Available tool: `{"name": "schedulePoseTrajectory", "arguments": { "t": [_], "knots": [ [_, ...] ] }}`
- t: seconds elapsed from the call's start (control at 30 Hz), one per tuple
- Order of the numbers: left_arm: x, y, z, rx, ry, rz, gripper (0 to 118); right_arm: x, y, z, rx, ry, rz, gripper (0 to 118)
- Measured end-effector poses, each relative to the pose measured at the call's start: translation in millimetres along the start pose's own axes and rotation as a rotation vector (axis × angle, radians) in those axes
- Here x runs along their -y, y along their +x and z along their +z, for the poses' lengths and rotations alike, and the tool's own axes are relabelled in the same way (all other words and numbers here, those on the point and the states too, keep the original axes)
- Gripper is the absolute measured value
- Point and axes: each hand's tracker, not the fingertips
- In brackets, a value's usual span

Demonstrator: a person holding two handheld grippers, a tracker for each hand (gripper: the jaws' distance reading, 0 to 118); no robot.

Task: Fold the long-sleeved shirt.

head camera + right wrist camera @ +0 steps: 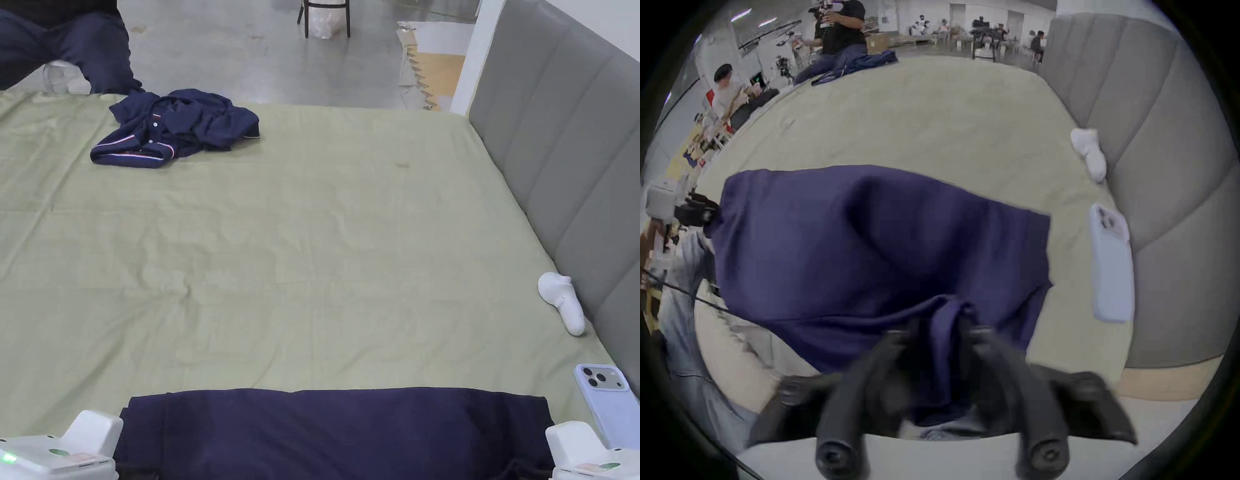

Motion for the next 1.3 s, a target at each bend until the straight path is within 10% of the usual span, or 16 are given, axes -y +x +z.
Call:
{"name": "schedulePoseTrajectory", "arguments": {
  "t": [0.07, 0.2, 0.33, 0.4, 0.5, 0.7, 0.8, 0.87, 0.93, 1.3],
  "knots": [
    [-5, -4, 20, -0.037, 0.072, 0.028, 110, -4, 3, 20, 0.083, 0.039, -0.005, 117],
    [-29, 6, 64, -0.137, 0.336, 0.099, 110, -27, 0, 78, 0.009, 0.373, -0.183, 117],
    [-61, 44, 92, -0.243, 0.577, 0.093, 108, -61, -40, 103, 0.111, 0.694, -0.136, 115],
    [-72, 63, 100, -0.238, 0.718, 0.096, 91, -76, -57, 109, 0.144, 0.809, -0.135, 98],
    [-87, 77, 106, -0.245, 0.856, 0.140, 8, -93, -76, 109, 0.210, 0.922, -0.119, 10],
    [-98, 73, 114, -0.223, 0.871, 0.187, 3, -101, -91, 109, 0.249, 0.973, -0.121, 0],
    [-90, 50, 106, -0.186, 0.813, 0.245, 20, -101, -88, 111, 0.225, 0.976, -0.123, 0],
    [-87, 22, 96, -0.027, 0.688, 0.294, 79, -100, -89, 112, 0.221, 0.973, -0.119, 0],
    [-82, -18, 70, 0.238, 0.445, 0.377, 110, -98, -88, 112, 0.202, 0.974, -0.110, 0],
    [-19, -112, -58, 0.602, -0.165, 0.682, 110, -99, -92, 101, 0.138, 0.917, -0.110, 0]
  ]
}}
